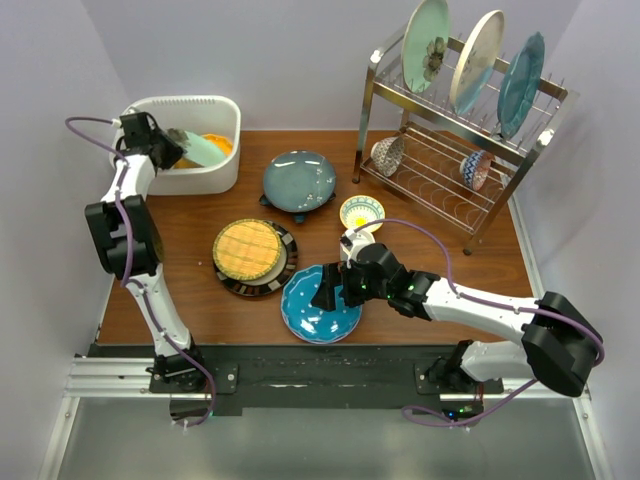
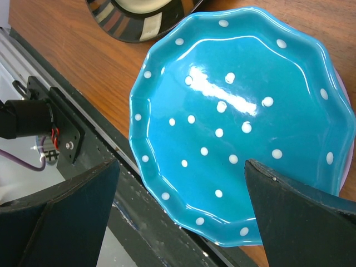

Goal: Place the plates into the plastic bin on the countertop
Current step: Place the plate in the plastic bin, then pick up the plate at the center of the board.

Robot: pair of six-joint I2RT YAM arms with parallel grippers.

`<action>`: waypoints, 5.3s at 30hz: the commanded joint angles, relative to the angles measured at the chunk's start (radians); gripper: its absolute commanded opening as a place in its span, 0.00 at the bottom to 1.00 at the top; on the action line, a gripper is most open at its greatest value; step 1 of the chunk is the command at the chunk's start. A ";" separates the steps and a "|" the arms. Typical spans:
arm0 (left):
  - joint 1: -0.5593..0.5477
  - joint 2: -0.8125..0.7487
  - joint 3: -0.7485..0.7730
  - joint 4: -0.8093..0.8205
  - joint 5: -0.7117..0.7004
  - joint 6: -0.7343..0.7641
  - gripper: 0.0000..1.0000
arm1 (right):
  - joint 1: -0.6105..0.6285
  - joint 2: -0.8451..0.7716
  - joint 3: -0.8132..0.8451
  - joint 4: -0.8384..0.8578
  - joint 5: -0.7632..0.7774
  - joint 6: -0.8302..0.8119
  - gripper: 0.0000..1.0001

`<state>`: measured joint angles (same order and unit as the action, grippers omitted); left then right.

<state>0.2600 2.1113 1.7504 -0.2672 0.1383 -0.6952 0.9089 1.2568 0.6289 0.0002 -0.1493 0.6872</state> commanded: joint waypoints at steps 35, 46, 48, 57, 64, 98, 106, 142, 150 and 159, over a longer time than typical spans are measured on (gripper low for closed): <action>0.058 -0.033 0.121 -0.099 -0.046 0.039 0.61 | 0.002 -0.008 0.028 0.009 -0.024 -0.009 0.99; 0.059 -0.122 0.075 -0.032 0.027 0.040 0.62 | 0.002 -0.020 0.029 0.003 -0.018 -0.012 0.99; 0.059 -0.142 0.063 -0.020 0.053 0.040 0.62 | 0.002 -0.022 0.028 0.003 -0.018 -0.011 0.99; 0.059 -0.304 -0.074 0.144 0.237 0.049 0.62 | 0.002 -0.026 0.020 0.004 -0.018 -0.008 0.99; 0.058 -0.416 -0.134 0.194 0.348 0.052 0.62 | 0.004 -0.031 0.014 0.007 -0.016 -0.006 0.99; -0.480 -0.922 -1.044 0.071 0.361 0.241 0.62 | 0.002 -0.122 0.074 -0.250 0.226 -0.049 0.99; -0.666 -0.926 -1.164 0.163 0.316 0.149 0.62 | 0.002 -0.122 0.121 -0.397 0.349 -0.075 0.98; -0.689 -0.843 -1.100 0.115 0.273 0.178 0.61 | 0.002 0.064 0.084 -0.348 0.321 0.018 0.31; -0.691 -0.841 -1.097 0.109 0.279 0.183 0.61 | 0.002 0.153 0.091 -0.281 0.245 0.011 0.30; -0.691 -0.830 -1.095 0.076 0.290 0.200 0.61 | 0.002 0.161 0.091 -0.259 0.225 0.008 0.31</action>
<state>-0.4267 1.2736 0.6220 -0.1787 0.4152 -0.5285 0.9073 1.4136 0.7094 -0.2874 0.1135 0.6922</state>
